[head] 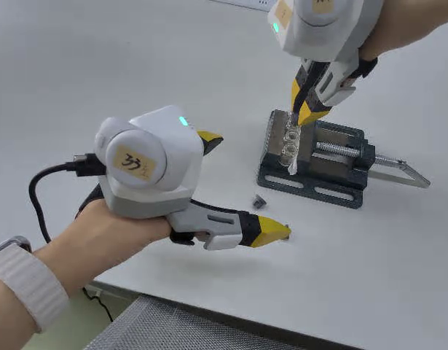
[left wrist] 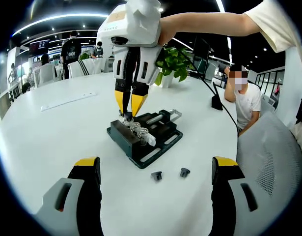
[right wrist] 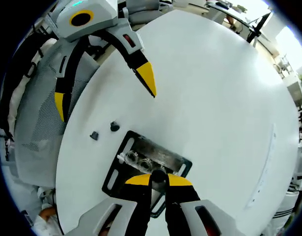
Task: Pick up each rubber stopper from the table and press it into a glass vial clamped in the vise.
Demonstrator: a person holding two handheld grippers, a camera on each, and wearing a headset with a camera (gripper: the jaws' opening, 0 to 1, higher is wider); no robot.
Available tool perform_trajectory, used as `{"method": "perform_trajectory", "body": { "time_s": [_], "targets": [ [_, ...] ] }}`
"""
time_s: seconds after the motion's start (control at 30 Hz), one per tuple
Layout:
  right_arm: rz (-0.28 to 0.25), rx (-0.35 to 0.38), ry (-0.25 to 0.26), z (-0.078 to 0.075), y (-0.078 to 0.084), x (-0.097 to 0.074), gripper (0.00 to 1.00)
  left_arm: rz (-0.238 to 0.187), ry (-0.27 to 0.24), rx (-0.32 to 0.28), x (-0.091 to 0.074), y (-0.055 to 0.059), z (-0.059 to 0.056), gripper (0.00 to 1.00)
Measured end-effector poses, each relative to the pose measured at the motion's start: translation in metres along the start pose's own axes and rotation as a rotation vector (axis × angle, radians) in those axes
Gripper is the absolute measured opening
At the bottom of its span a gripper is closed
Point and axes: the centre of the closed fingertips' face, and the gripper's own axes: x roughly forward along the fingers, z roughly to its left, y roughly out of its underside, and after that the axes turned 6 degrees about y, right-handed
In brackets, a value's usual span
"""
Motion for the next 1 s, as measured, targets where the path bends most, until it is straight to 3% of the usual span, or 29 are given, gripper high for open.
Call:
{"method": "perform_trajectory", "body": {
  "time_s": [0.17,0.27,0.33,0.7,1.0],
  "targets": [
    [0.001,0.067,-0.001,0.0011,-0.0019,0.0013,0.05,0.000,0.002,-0.003,0.0001,0.0007,-0.0004,0.93],
    [-0.011,0.067,0.000,0.0025,-0.0015,0.0009,0.05,-0.001,0.002,-0.003,0.0000,0.0010,-0.0002,0.93],
    [-0.017,0.045,0.007,0.0079,-0.0009,-0.0011,0.05,-0.001,0.000,-0.001,-0.0002,0.0013,0.0002,0.93],
    [-0.046,-0.023,0.005,0.0049,-0.0004,0.0001,0.05,0.004,-0.002,-0.005,-0.0009,0.0026,0.0008,0.93],
    [-0.061,-0.038,0.018,0.0031,0.0003,-0.0006,0.06,0.003,-0.002,-0.001,-0.0005,0.0007,0.0001,0.93]
  ]
}}
